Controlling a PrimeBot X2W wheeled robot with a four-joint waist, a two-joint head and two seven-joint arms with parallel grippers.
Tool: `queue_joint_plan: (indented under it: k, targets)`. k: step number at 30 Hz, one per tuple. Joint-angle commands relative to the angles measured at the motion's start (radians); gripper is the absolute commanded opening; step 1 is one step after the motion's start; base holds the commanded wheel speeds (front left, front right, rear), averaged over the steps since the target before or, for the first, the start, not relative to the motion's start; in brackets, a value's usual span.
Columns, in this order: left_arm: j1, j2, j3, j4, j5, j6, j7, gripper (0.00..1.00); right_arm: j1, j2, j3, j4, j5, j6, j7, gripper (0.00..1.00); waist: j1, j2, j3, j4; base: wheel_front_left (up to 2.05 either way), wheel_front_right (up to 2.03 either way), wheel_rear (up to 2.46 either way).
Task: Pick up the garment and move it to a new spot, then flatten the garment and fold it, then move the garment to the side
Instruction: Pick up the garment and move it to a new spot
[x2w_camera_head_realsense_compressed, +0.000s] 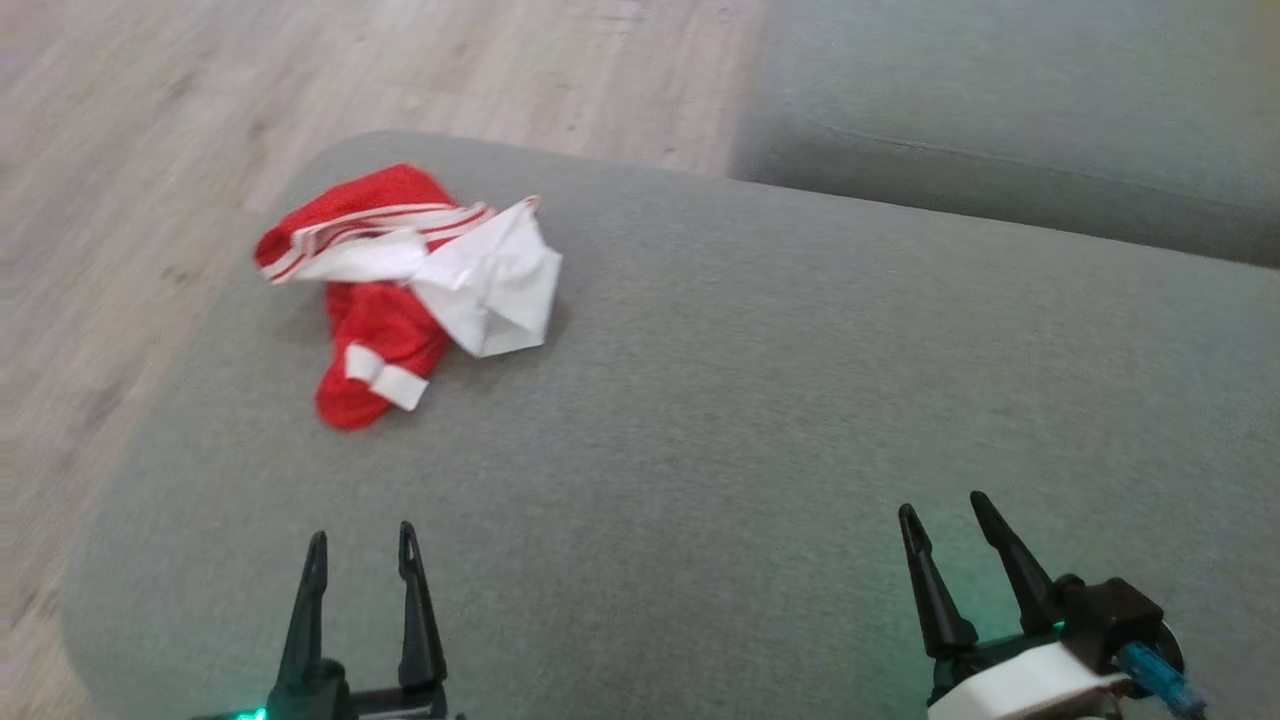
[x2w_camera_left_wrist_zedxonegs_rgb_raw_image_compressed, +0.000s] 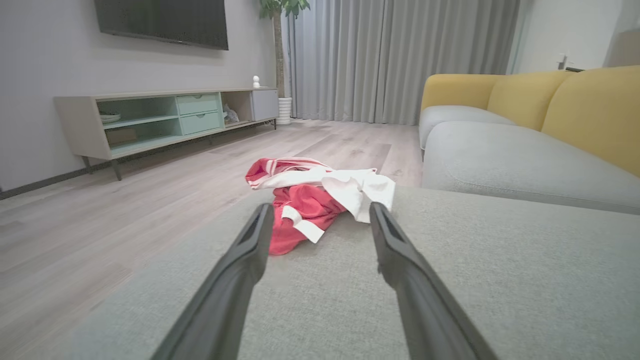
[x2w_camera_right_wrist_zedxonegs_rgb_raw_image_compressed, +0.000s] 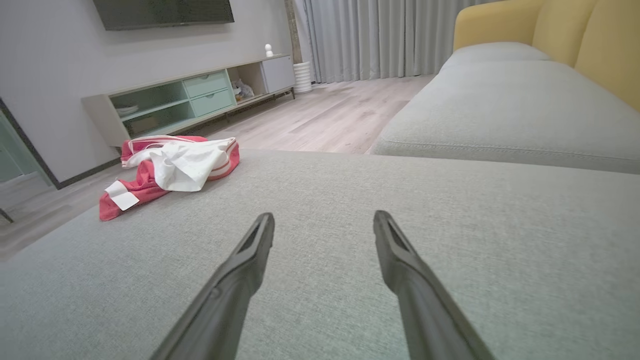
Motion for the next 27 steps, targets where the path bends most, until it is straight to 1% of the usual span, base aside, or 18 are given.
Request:
queue_joint_plan:
  k: [1, 4, 7, 11, 14, 17, 19, 21, 22, 25, 27]
  targets:
    - [-0.015, 0.000, 0.038, -0.038, 0.010, 0.006, -0.005, 1.00, -0.025, -0.008, 0.023, -0.032, -0.007, -0.001, -0.011, 1.00, -0.0001, -0.0001, 0.005, 0.042, 0.00, 0.00, 0.00]
    - [-0.008, 0.000, 0.046, -0.043, 0.010, 0.006, -0.005, 1.00, -0.016, -0.014, 0.027, -0.028, -0.009, -0.001, -0.011, 1.00, -0.0001, -0.0001, -0.001, 0.067, 0.00, 0.00, 0.00]
    - [-0.006, 0.000, 0.053, -0.057, 0.007, 0.015, -0.005, 1.00, -0.013, -0.026, 0.030, -0.030, -0.012, -0.001, -0.011, 1.00, -0.0001, -0.0001, 0.006, 0.077, 0.00, 0.00, 0.00]
    - [-0.020, 0.000, 0.089, -0.090, -0.008, 0.038, -0.005, 1.00, -0.023, -0.058, 0.036, -0.037, -0.020, -0.001, -0.011, 1.00, -0.0001, -0.0001, 0.041, 0.067, 0.00, 0.00, 0.00]
    - [-0.064, 0.000, 0.127, -0.122, 0.004, 0.037, -0.005, 1.00, -0.038, -0.100, 0.038, -0.051, -0.025, -0.001, -0.011, 1.00, -0.0001, -0.0001, 0.097, 0.054, 0.00, 0.00, 0.00]
    - [-0.156, 0.014, 0.164, -0.152, 0.024, 0.017, -0.005, 1.00, -0.060, -0.151, 0.029, -0.072, -0.029, -0.001, -0.011, 1.00, -0.0001, -0.0001, 0.173, 0.042, 0.00, 0.00, 0.00]
    - [-0.233, 0.032, 0.177, -0.141, 0.023, -0.014, -0.005, 1.00, -0.078, -0.186, 0.030, -0.089, -0.032, -0.001, -0.011, 1.00, -0.0001, -0.0001, 0.226, 0.033, 0.00, 0.00, 0.00]
    - [-0.337, 0.061, 0.185, -0.116, 0.027, -0.046, -0.005, 1.00, -0.106, -0.225, 0.034, -0.108, -0.040, -0.001, -0.011, 1.00, -0.0001, -0.0001, 0.287, 0.021, 0.00, 0.00, 0.00]
    - [-0.337, 0.061, 0.185, -0.116, 0.027, -0.046, -0.005, 1.00, -0.106, -0.225, 0.034, -0.108, -0.040, -0.001, -0.011, 1.00, -0.0001, -0.0001, 0.287, 0.021, 0.00, 0.00, 0.00]
    - [-0.520, 0.098, 0.183, -0.010, 0.009, -0.100, 0.011, 1.00, -0.137, -0.282, 0.026, -0.127, -0.049, -0.001, -0.011, 1.00, -0.0001, -0.0001, 0.363, 0.016, 0.00, 0.00, 0.00]
    - [-0.657, 0.124, 0.179, 0.078, 0.004, -0.128, 0.067, 1.00, -0.146, -0.320, 0.022, -0.137, -0.051, -0.001, -0.011, 1.00, -0.0001, -0.0001, 0.406, 0.018, 0.00, 0.00, 0.00]
